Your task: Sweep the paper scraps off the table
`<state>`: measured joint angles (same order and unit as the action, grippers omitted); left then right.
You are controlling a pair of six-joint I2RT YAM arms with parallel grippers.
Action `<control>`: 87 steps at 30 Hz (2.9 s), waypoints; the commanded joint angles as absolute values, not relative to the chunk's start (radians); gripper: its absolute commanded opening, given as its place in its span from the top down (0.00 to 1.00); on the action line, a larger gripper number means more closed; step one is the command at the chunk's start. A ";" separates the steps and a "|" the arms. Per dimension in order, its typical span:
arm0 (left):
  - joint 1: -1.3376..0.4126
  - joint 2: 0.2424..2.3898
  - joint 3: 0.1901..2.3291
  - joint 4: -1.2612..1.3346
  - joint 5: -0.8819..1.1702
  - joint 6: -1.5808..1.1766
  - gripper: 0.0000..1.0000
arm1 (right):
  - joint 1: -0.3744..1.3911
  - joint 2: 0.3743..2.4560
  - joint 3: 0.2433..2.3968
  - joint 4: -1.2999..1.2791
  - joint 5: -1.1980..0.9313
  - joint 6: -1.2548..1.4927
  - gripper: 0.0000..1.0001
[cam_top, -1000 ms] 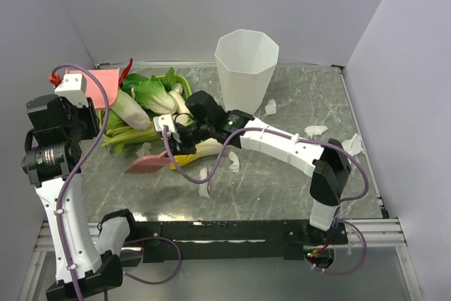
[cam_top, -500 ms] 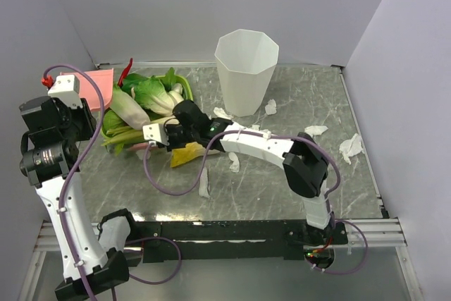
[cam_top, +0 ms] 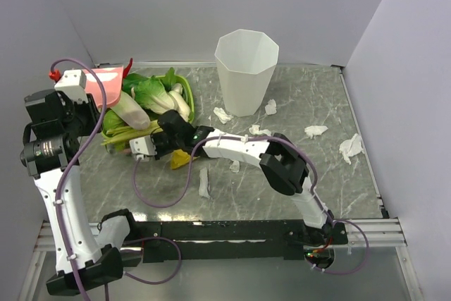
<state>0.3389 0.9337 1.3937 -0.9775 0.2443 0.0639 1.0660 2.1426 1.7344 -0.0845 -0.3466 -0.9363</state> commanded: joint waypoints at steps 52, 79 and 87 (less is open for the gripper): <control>-0.486 1.069 1.276 -1.221 0.443 0.561 0.99 | 0.377 0.833 1.018 -1.004 -0.578 -0.754 1.00; -0.853 1.333 0.859 -0.608 0.186 0.308 0.88 | 0.376 1.049 1.207 -0.850 -0.121 -0.256 1.00; -0.853 1.437 0.831 -0.522 0.164 0.347 0.67 | 0.374 1.019 1.157 -0.882 -0.087 -0.276 1.00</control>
<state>-0.8486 1.3998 0.8276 -0.6056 0.1772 0.3378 0.3805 1.0477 1.1580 -0.8642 -0.1265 -0.2741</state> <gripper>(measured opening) 0.343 0.164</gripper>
